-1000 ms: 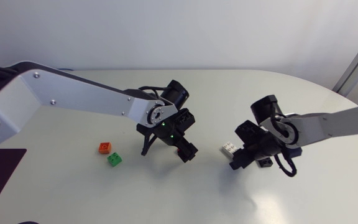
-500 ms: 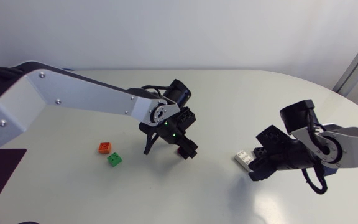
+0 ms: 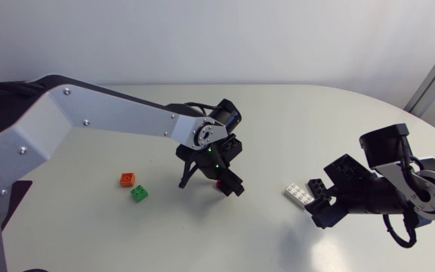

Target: Sort duplo bricks by size, large to the right and small to the left

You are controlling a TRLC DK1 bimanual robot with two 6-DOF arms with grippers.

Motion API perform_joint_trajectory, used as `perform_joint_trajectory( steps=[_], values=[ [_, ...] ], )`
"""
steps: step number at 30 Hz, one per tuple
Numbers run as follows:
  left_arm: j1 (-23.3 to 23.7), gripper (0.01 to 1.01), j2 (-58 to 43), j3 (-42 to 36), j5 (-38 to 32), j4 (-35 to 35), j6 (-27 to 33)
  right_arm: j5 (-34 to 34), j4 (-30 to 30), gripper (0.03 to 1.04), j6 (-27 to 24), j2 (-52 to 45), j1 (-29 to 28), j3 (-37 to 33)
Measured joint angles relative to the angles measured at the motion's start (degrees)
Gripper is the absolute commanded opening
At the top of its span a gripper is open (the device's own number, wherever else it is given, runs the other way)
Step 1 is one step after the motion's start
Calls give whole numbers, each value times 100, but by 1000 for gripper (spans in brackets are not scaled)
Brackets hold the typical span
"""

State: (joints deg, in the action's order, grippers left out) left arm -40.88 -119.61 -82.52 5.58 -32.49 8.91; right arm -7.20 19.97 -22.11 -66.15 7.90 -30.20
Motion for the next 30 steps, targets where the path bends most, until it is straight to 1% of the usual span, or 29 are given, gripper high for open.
perform_joint_trajectory(
  steps=[3, 5, 7, 16, 17, 18, 30],
  values=[
    [0, 657, 0, 0, 0, -87, -4, -20, 70, 897, 0, 24, -4, 0],
    [0, 587, -4, 0, 0, -136, -17, -31, 76, 897, 2, 52, -4, 0],
    [0, 561, -31, -33, 2, -151, -57, -33, 96, 897, 2, 76, -4, 0],
    [-2, 541, -258, -358, 0, -402, -116, -149, 140, 897, 0, 151, -116, 0],
    [0, 518, -286, -411, 0, -474, -129, -160, 142, 897, 0, 151, -122, 0],
    [0, 469, -317, -463, 0, -527, -131, -162, 151, 897, 2, 151, -122, 0],
    [-2, 407, -627, -940, 2, -1010, -230, -275, 160, 897, -2, 179, -240, 7]
  ],
)
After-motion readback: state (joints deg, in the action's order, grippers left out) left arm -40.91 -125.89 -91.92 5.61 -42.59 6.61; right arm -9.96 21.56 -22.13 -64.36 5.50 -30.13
